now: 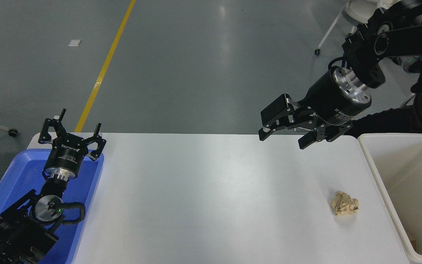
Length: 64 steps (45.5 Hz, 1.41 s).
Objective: Pick up paper ball place in dustbin
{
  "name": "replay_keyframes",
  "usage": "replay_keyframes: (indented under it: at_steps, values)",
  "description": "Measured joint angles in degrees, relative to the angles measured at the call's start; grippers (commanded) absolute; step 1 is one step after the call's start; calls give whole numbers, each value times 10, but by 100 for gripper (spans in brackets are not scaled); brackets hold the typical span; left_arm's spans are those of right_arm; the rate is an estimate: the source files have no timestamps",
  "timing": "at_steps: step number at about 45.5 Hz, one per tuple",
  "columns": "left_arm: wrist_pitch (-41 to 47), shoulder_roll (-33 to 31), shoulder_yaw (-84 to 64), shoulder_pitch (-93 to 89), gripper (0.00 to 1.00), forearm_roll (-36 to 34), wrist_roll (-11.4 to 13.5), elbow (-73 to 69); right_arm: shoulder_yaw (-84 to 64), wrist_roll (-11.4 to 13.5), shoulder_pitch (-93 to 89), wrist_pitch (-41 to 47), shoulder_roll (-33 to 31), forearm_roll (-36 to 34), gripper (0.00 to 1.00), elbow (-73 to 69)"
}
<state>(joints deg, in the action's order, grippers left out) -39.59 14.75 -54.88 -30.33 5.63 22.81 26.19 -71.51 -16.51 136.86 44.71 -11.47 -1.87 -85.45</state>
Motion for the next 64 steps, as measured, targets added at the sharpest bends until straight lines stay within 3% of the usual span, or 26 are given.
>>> replay_keyframes:
  at_steps: [20, 31, 47, 64]
  values:
    - [0, -1, -3, -1, 100, 1, 0, 0, -14, 0, -6, -35, 17, -11, 100, -9]
    - [-1, -1, -3, -1, 100, 1, 0, 0, -16, 0, -54, -84, 20, 20, 100, 2]
    - [-1, -1, -3, -1, 100, 1, 1, 0, -16, 0, -176, -155, -90, 202, 100, 39]
    - [-1, -1, -3, -1, 100, 1, 0, 0, 29, 0, -415, -251, -196, 395, 100, 201]
